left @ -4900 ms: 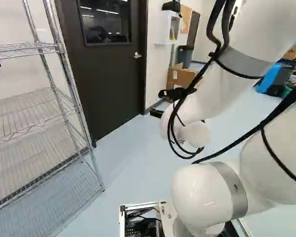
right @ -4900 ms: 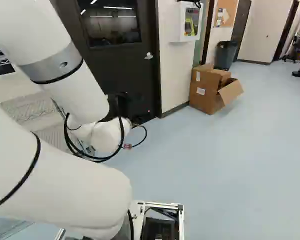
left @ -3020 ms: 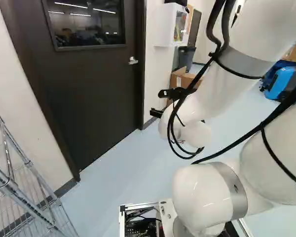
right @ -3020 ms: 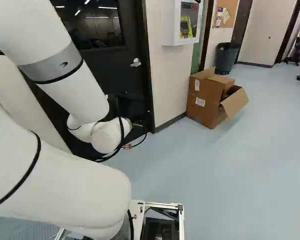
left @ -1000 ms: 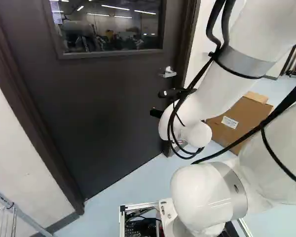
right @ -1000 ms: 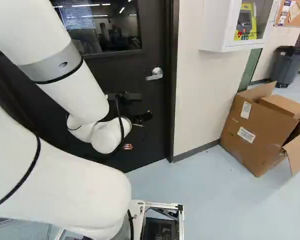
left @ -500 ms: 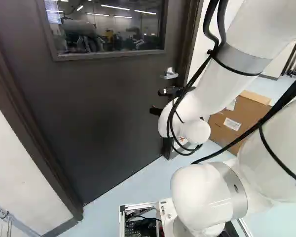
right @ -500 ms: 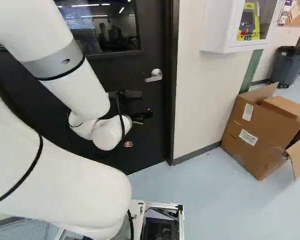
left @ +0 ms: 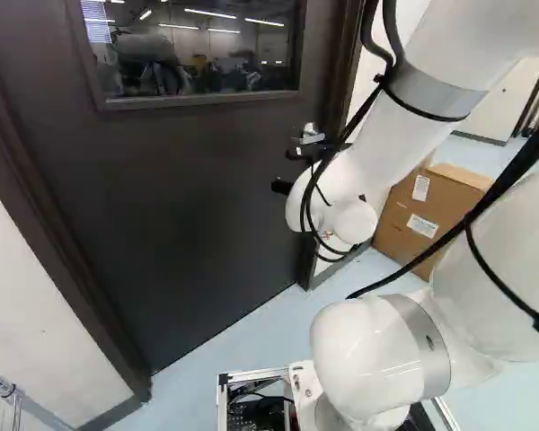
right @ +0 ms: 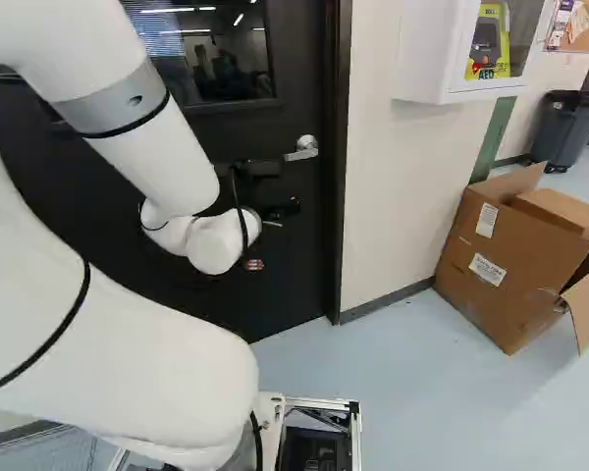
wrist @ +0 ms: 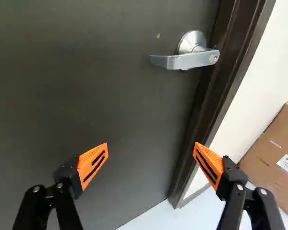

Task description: Open the door and move inside

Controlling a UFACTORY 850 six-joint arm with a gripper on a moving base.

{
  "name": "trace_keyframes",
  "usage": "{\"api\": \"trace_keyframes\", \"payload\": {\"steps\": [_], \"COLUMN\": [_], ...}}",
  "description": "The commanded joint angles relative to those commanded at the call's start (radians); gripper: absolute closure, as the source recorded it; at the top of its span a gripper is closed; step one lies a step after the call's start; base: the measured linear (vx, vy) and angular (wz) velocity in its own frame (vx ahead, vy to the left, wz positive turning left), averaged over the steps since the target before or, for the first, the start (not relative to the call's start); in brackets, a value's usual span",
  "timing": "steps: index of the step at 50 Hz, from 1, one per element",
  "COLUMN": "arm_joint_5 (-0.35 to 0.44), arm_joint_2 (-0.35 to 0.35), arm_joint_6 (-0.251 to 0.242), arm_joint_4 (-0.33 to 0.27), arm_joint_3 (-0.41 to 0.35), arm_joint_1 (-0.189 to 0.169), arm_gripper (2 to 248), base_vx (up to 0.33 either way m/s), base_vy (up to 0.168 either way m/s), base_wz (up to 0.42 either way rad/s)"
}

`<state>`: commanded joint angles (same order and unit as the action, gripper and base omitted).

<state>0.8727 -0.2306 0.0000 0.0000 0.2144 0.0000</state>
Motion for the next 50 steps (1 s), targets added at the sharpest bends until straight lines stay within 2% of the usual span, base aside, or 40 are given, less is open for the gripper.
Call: {"api": "trace_keyframes", "payload": {"steps": [27,50], "arm_joint_5": [0.0,0.0], "arm_joint_2": [0.03,0.026], "arm_joint_6": [0.0,0.0], "arm_joint_4": [0.0,0.0], "arm_joint_3": [0.093,0.144], "arm_joint_1": [0.0,0.0], "arm_gripper": [3,3], "base_vx": [0.0,0.0], "base_vy": [0.0,0.0], "base_wz": [0.0,0.0]}}
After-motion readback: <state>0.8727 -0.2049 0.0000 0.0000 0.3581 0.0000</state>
